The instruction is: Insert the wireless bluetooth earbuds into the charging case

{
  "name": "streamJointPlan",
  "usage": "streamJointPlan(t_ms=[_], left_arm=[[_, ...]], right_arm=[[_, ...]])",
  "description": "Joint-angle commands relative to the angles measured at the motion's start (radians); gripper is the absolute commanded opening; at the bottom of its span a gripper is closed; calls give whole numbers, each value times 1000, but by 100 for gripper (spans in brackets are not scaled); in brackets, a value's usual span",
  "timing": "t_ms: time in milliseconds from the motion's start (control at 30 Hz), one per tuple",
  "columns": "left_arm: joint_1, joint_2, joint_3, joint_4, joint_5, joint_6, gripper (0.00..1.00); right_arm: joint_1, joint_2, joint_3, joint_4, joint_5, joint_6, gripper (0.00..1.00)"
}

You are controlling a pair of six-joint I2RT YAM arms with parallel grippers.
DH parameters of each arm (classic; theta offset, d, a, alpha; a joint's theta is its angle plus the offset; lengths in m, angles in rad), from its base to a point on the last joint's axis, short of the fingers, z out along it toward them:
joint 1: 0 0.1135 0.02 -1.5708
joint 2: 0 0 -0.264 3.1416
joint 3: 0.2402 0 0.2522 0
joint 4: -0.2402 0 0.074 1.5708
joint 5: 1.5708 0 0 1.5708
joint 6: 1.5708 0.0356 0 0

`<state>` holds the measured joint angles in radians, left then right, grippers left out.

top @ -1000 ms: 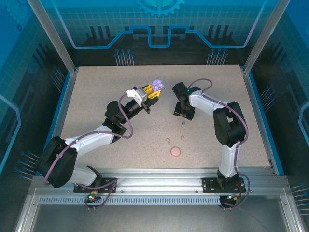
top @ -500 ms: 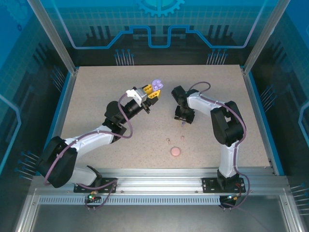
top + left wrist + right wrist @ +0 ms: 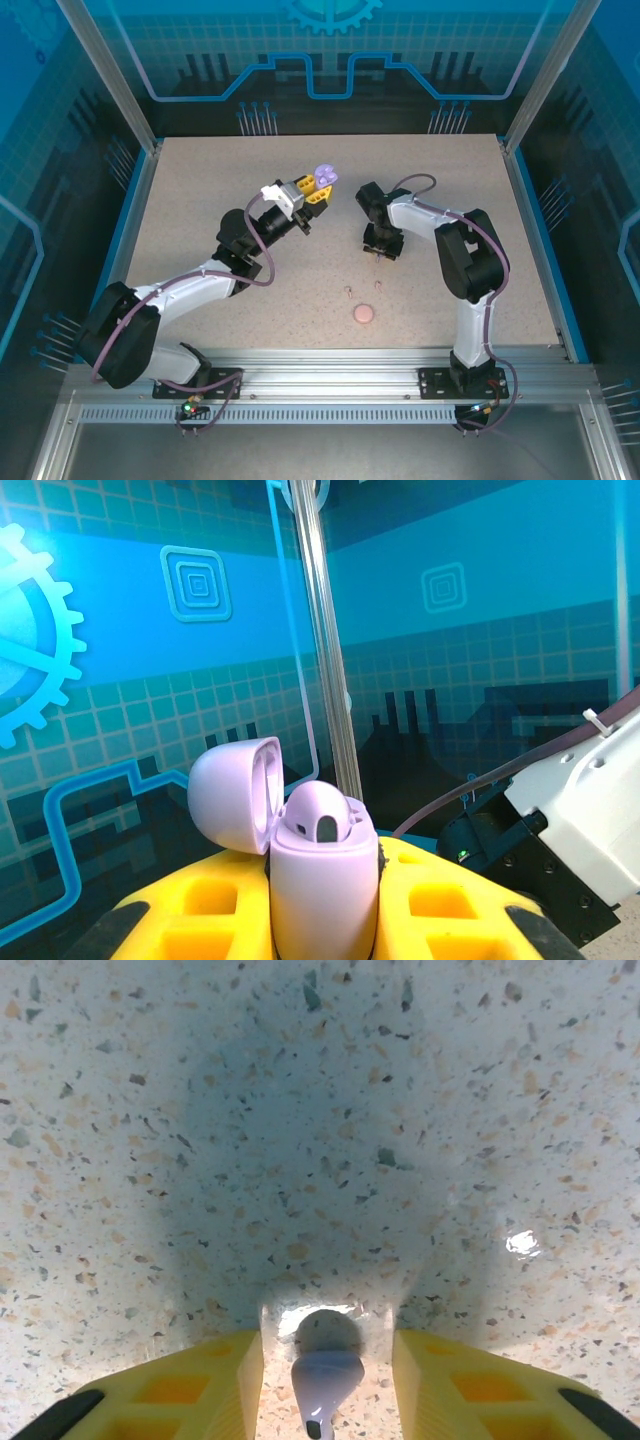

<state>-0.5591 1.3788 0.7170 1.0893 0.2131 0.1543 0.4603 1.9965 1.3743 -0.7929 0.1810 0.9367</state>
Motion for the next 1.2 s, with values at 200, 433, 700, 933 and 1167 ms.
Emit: streamJointPlan(t_ms=[200, 433, 700, 933, 1167], left_arm=[[6, -23, -6, 46, -8, -24, 0], [7, -23, -4, 44, -11, -25, 0], [7, -16, 6, 37, -7, -32, 0], [6, -14, 15, 23, -4, -27, 0], [7, 0, 36, 15, 5, -27, 0]], right_arm=[[11, 0, -21, 3, -2, 11, 28], [11, -39, -48, 35, -9, -5, 15], [8, -130, -98, 115, -28, -54, 9], [9, -292, -158, 193, -42, -95, 9], [3, -501, -192, 267, -93, -147, 11]])
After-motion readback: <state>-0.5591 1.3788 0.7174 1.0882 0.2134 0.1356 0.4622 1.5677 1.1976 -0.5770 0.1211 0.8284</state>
